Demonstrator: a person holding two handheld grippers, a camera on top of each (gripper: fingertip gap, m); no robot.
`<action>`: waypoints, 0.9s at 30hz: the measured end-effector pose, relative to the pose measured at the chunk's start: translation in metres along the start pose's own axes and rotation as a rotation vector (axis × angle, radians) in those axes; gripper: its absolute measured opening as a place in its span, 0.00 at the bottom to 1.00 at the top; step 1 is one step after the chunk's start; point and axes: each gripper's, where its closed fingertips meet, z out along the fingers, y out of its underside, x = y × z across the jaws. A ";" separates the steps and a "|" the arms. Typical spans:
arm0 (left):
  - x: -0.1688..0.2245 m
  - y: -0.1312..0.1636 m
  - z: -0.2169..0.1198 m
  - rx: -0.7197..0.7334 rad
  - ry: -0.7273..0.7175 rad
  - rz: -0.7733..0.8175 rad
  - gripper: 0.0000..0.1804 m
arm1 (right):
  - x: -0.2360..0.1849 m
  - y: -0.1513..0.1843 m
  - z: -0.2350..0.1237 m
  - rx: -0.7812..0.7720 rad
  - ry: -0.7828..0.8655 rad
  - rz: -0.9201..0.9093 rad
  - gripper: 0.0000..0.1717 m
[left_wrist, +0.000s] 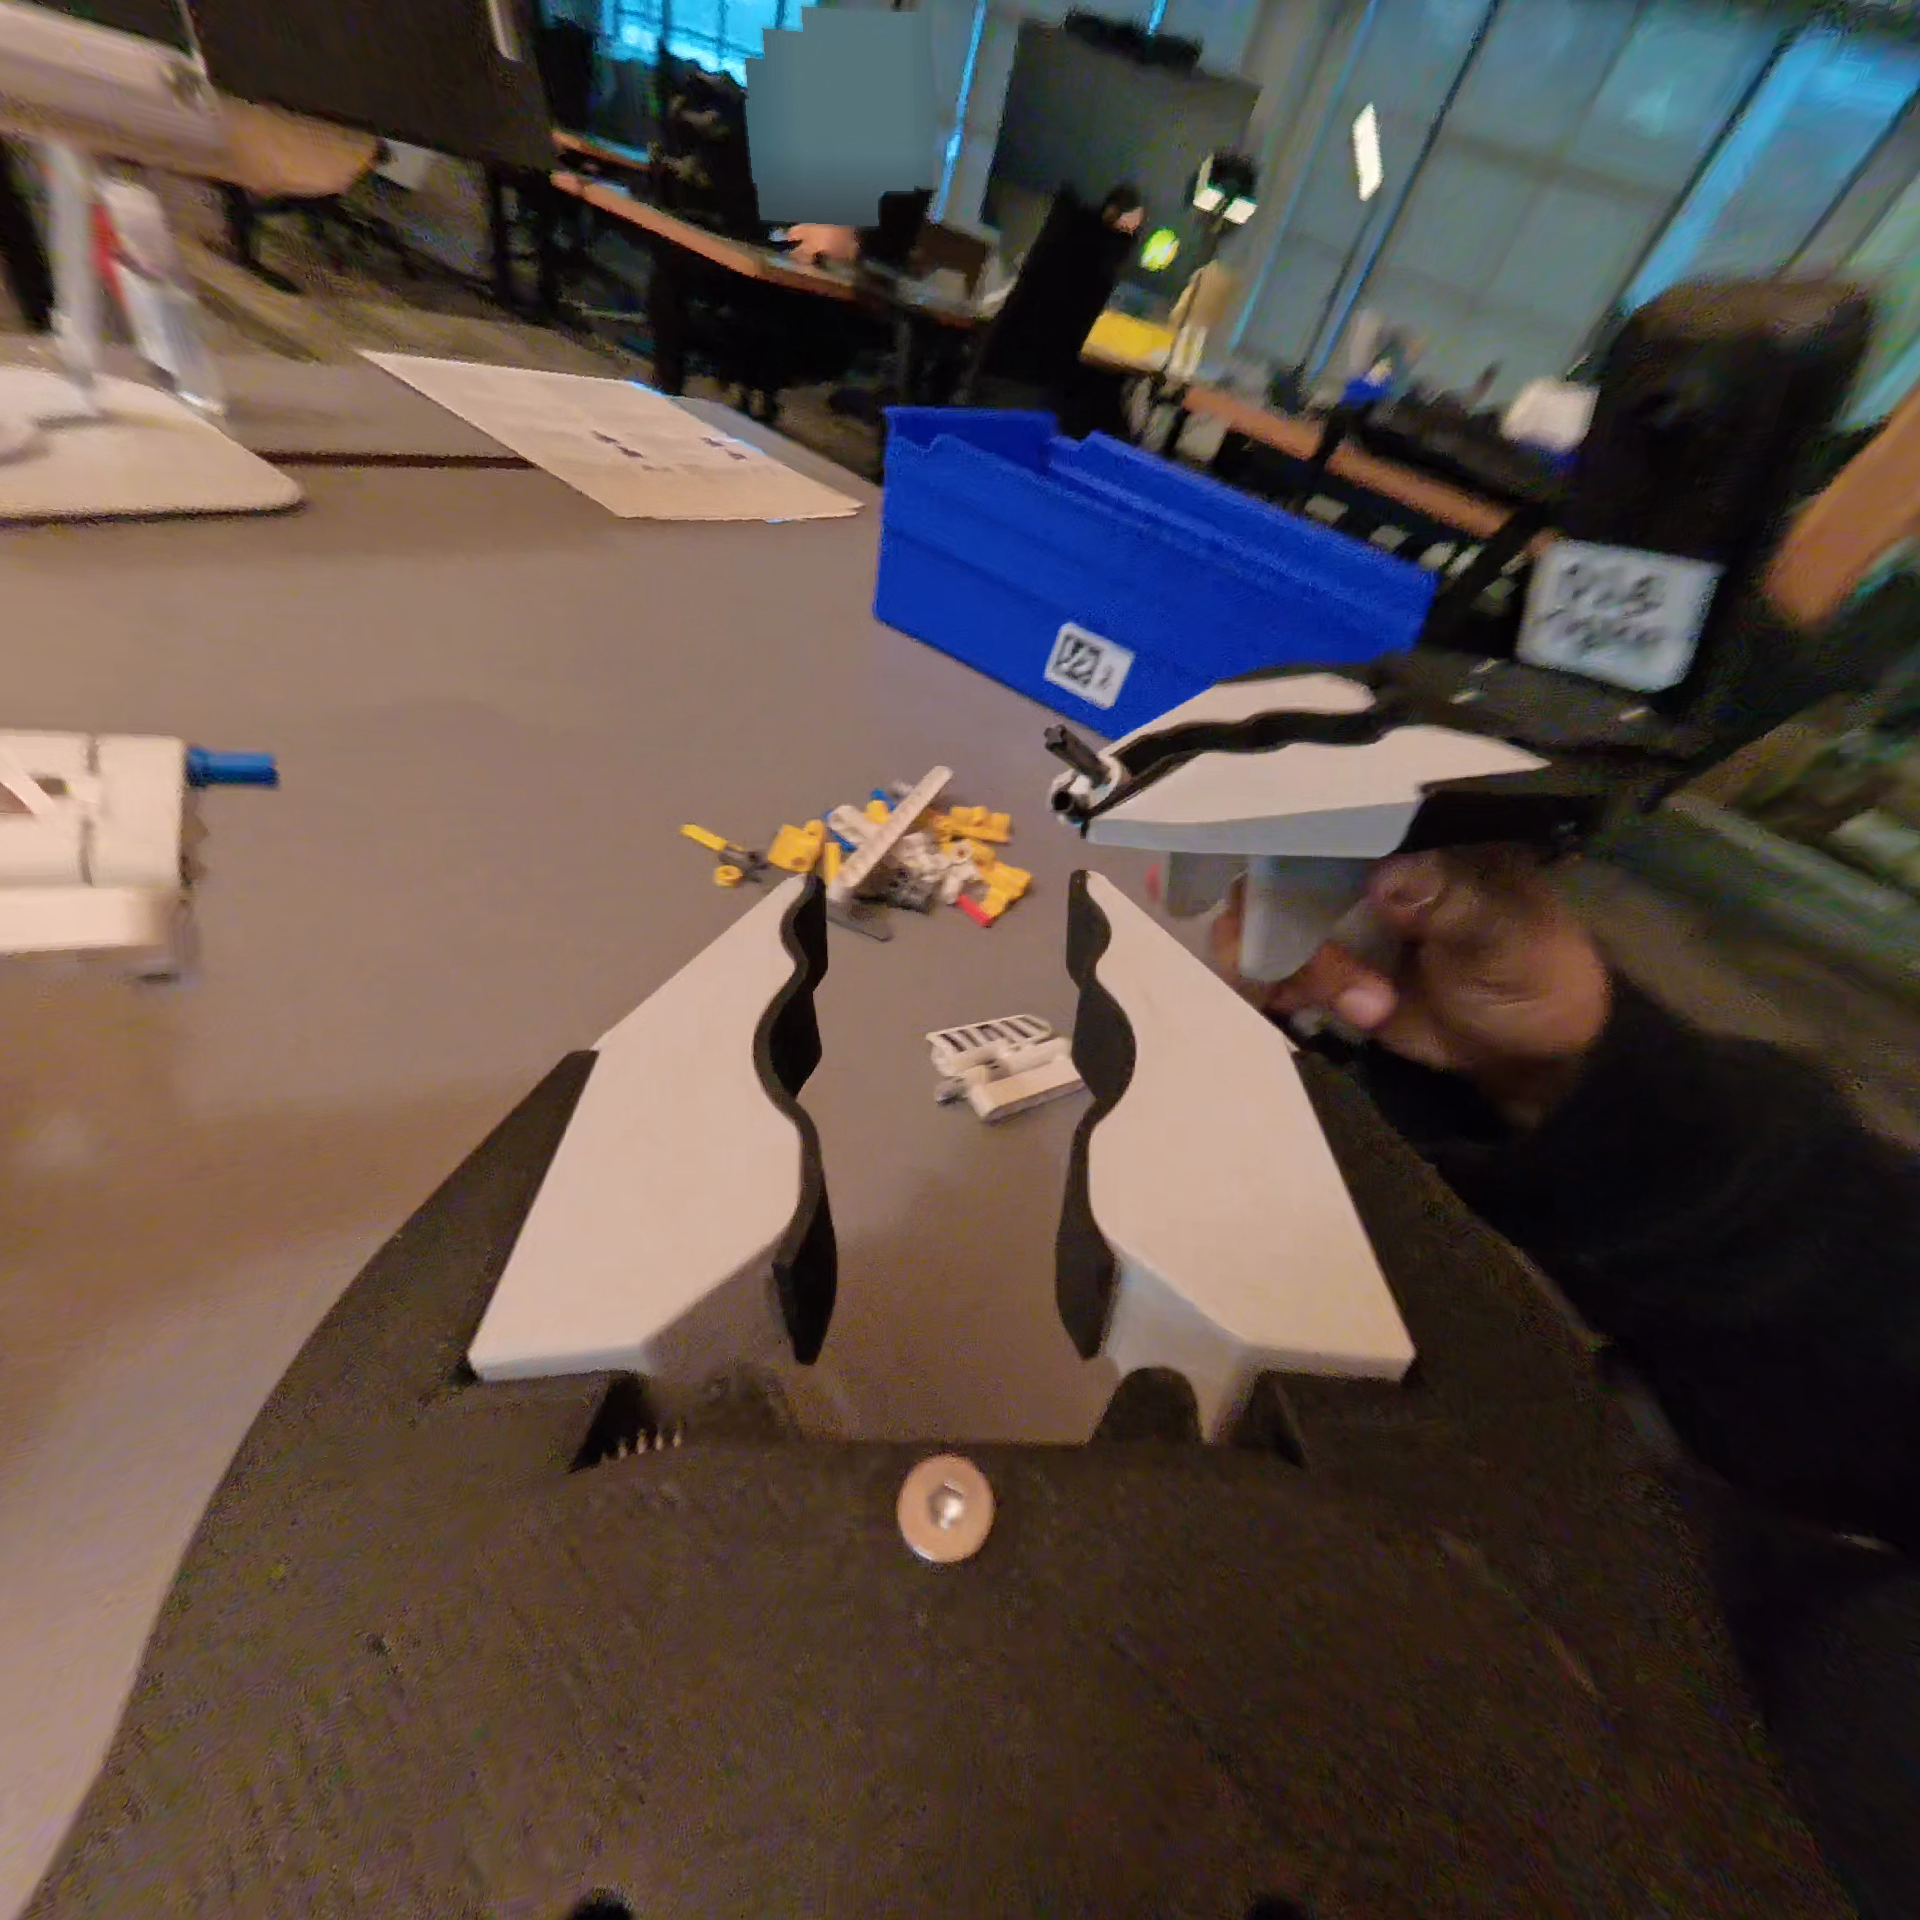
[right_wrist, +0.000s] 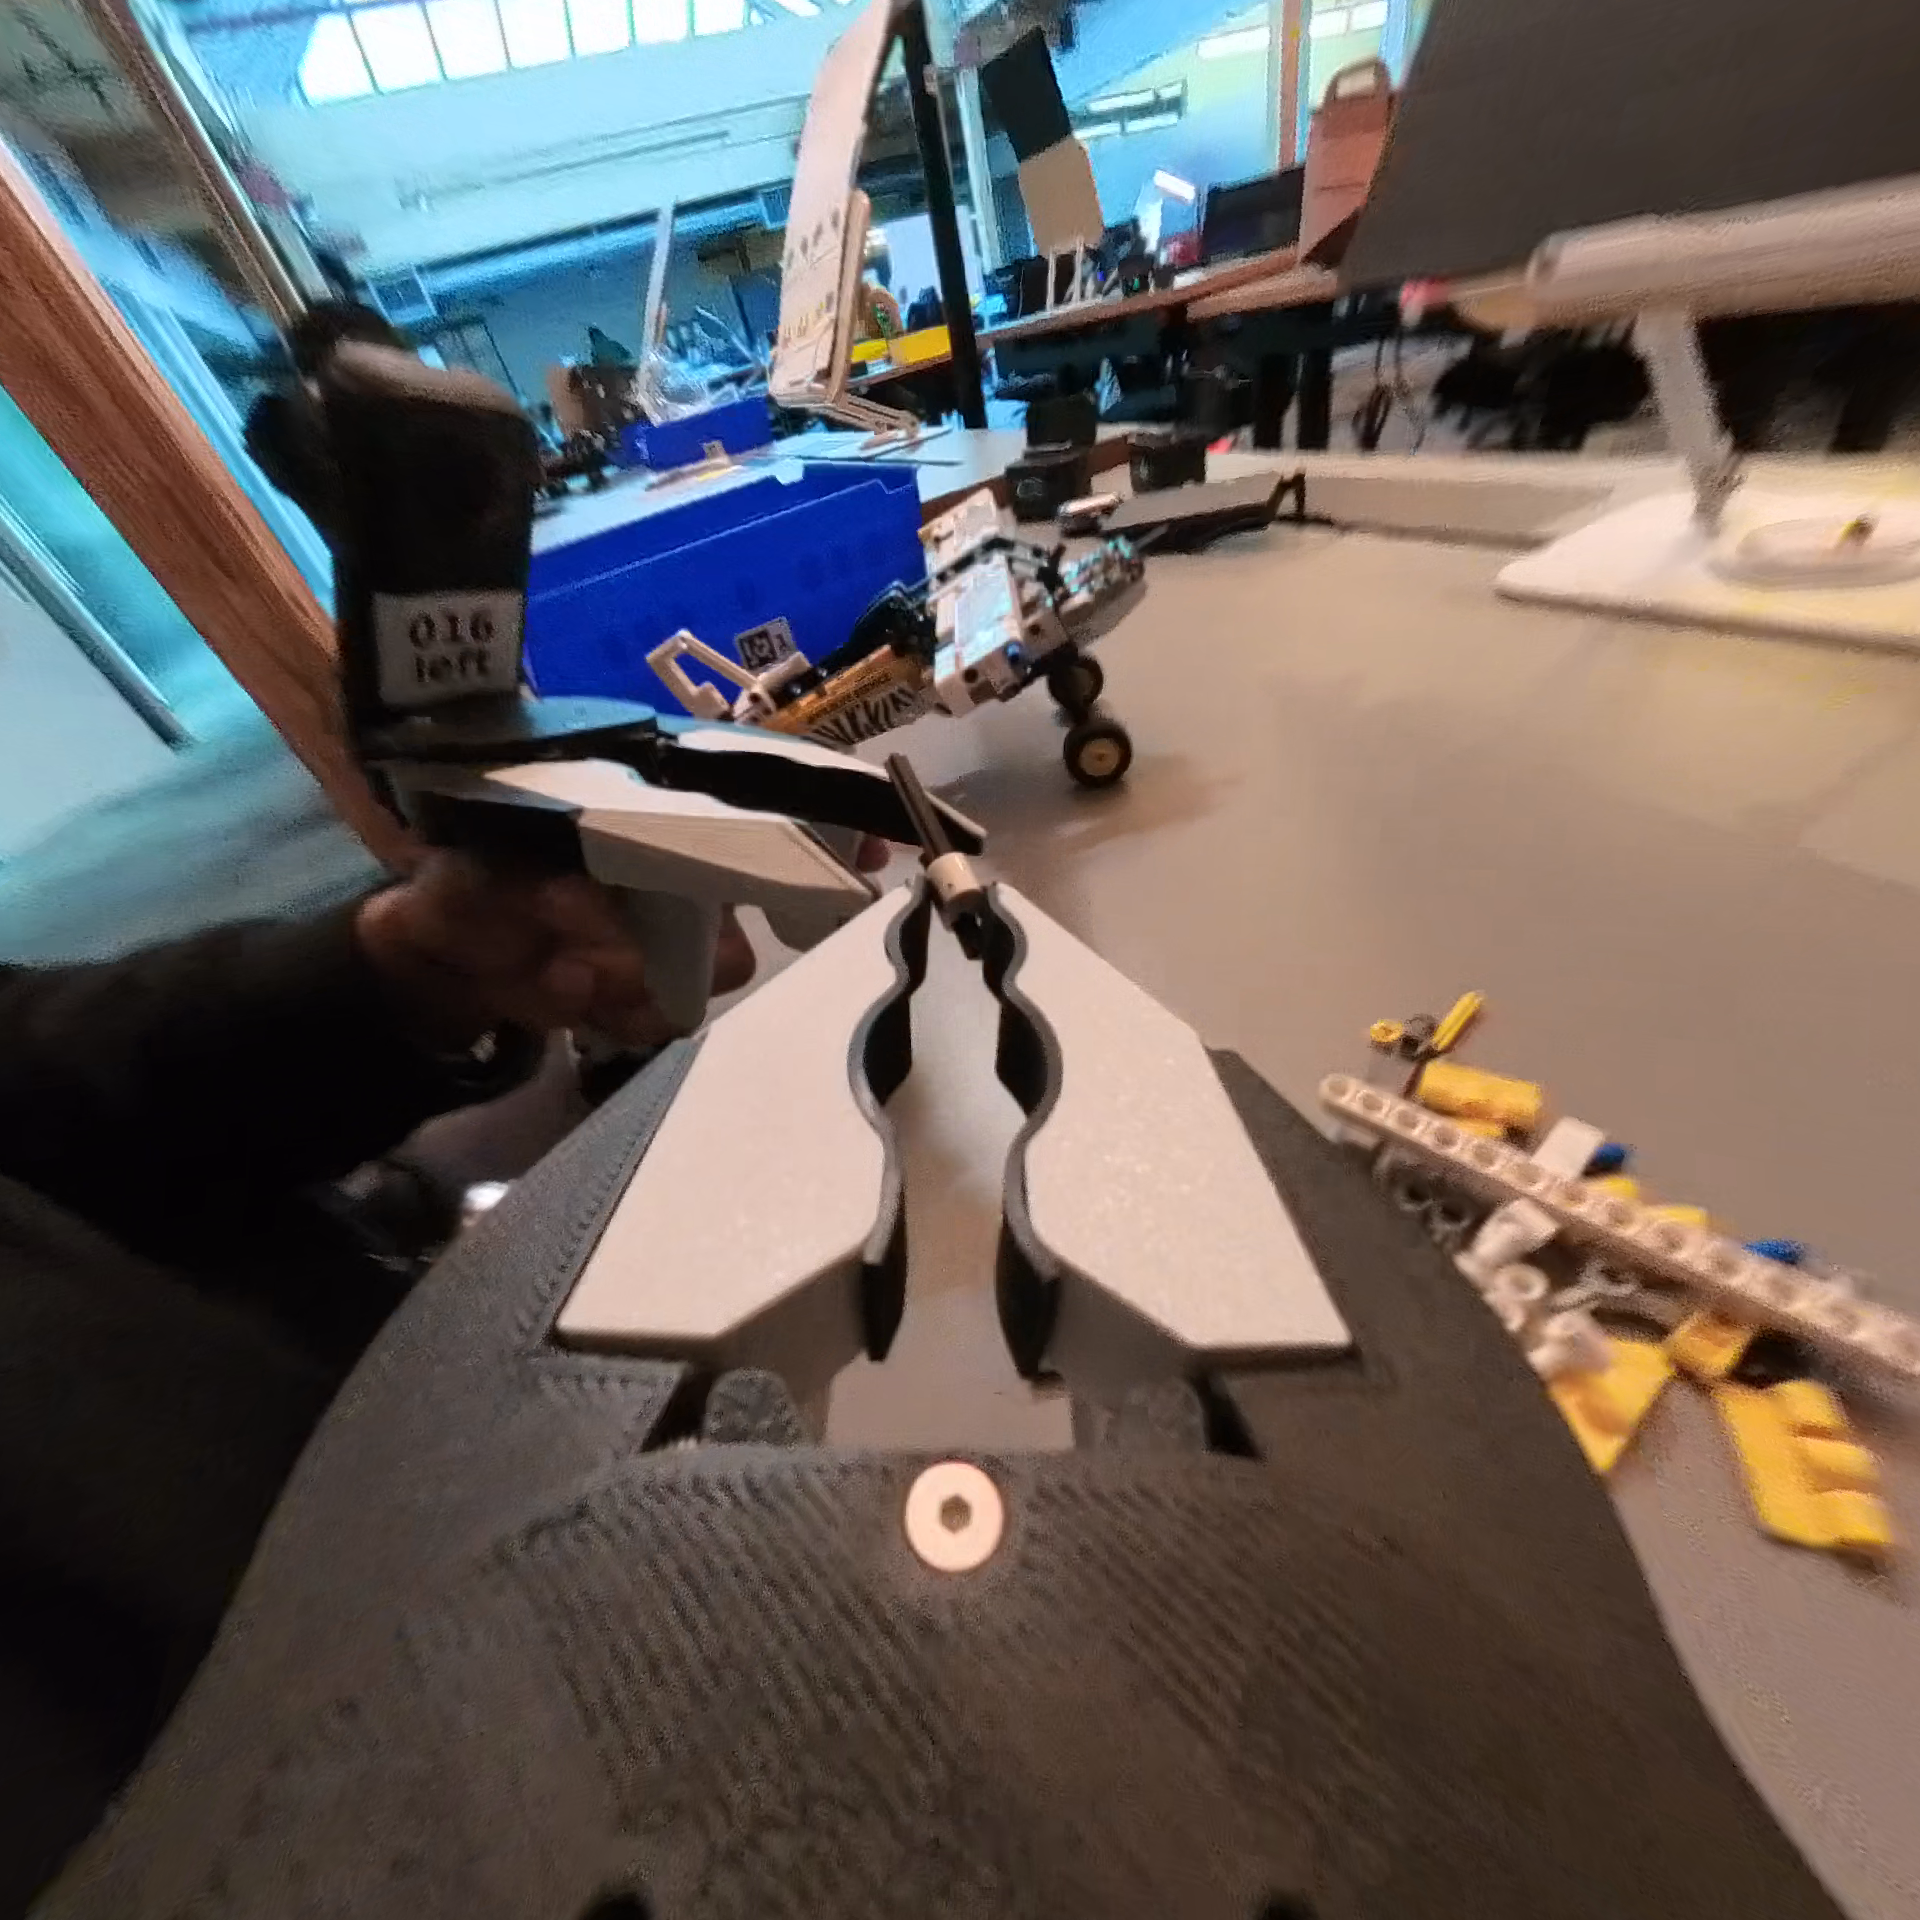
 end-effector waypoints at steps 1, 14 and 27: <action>0.003 -0.001 0.000 0.026 0.047 -0.056 0.22 | 0.002 0.004 0.002 -0.013 -0.021 0.069 0.04; 0.009 0.009 0.006 -0.005 0.287 -0.463 0.00 | -0.011 0.036 0.004 -0.191 -0.074 0.140 0.04; 0.013 0.007 -0.010 0.030 0.334 -0.493 0.00 | -0.008 0.011 -0.001 -0.023 -0.313 0.450 0.04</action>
